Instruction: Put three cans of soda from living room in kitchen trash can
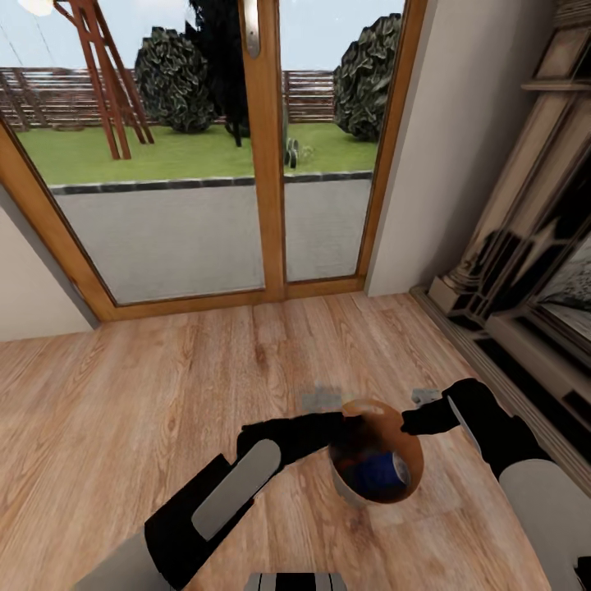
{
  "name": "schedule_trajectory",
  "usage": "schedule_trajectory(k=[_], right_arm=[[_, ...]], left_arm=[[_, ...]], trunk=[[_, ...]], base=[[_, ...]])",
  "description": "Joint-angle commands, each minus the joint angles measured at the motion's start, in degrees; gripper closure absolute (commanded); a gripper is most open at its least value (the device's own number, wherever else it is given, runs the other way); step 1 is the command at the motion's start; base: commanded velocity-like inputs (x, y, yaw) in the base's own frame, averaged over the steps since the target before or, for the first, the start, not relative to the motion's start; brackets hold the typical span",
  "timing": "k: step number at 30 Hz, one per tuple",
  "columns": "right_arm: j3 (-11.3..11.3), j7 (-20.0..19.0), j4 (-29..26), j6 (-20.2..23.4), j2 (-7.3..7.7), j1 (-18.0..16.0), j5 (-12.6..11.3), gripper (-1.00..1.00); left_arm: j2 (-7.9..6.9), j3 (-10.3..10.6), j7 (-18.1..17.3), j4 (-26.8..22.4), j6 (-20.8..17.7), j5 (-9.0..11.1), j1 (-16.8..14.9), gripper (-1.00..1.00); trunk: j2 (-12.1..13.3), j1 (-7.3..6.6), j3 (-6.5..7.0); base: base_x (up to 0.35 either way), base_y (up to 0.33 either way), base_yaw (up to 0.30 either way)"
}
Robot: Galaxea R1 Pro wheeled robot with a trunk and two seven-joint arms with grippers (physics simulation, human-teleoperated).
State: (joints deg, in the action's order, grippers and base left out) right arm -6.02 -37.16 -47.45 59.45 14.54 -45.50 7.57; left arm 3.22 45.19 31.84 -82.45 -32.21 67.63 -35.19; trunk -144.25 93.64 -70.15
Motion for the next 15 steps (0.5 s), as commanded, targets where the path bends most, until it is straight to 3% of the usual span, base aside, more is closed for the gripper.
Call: schedule_trajectory(k=[1,3,4,5,8,9,11,12,13,15], right_arm=[[0.04,-0.35,0.17,0.55,0.0,-0.07,-1.74,1.0],[0.21,-0.31,1.24,0.55,0.12,-0.26,-1.79,1.0],[0.87,-0.26,1.87,0.55,0.21,-0.36,-1.79,1.0],[1.67,-0.2,2.11,0.55,0.27,-0.4,-1.78,1.0],[4.32,-0.13,2.45,0.55,0.51,-0.51,-1.77,1.0],[4.64,-0.12,2.48,0.55,0.54,-0.53,-1.77,1.0],[5.53,-0.07,2.58,0.55,0.67,-0.61,-1.77,1.0],[5.72,-0.05,2.61,0.55,0.73,-0.64,-1.8,1.0],[6.14,-0.04,2.65,0.55,0.8,-0.7,-1.82,1.0],[9.74,0.03,2.71,0.55,0.85,-1.09,-1.72,1.0]], left_arm=[[-1.34,-1.09,-0.12,-1.84,1.15,0.15,0.98,-1.0],[-5.39,-6.3,-0.61,-6.46,4.23,0.34,5.07,-1.0],[-6.98,-10.19,-0.75,-8.02,5.3,0.41,7.27,-1.0],[-7.62,-12.55,-0.72,-8.61,5.65,0.47,8.34,-1.0],[-8.62,-19.05,-0.37,-9.25,6.05,0.32,12.95,-1.0],[-8.73,-20.35,-0.34,-9.28,6.08,0.33,13.76,-1.0],[-9.18,-27.26,-0.18,-9.22,6.03,0.24,17.86,-1.0],[-9.35,-29.59,-0.14,-9.01,5.99,0.2,19.27,-1.0],[-9.7,-31.55,-0.13,-8.86,5.97,0.18,20.51,-1.0],[-10.27,-33.99,0.01,-7.99,6.03,0.1,22.73,-1.0]], trunk=[[0.0,0.0,0.01],[0.0,0.0,0.01],[0.0,0.0,0.01],[0.0,0.0,0.01],[0.0,0.0,0.01],[0.0,0.0,0.01],[0.0,0.0,0.01],[0.0,0.0,0.01],[0.0,0.0,0.01],[0.0,0.0,0.01]], base=[[0.0,0.0,0.0],[0.0,0.0,-0.052],[0.0,0.0,-0.184],[0.0,0.0,-0.222],[0.0,0.0,-0.26],[0.0,0.0,-0.276],[0.0,0.0,-0.283],[0.0,0.0,-0.287],[0.0,0.0,-0.274],[0.0,0.0,-0.135]])
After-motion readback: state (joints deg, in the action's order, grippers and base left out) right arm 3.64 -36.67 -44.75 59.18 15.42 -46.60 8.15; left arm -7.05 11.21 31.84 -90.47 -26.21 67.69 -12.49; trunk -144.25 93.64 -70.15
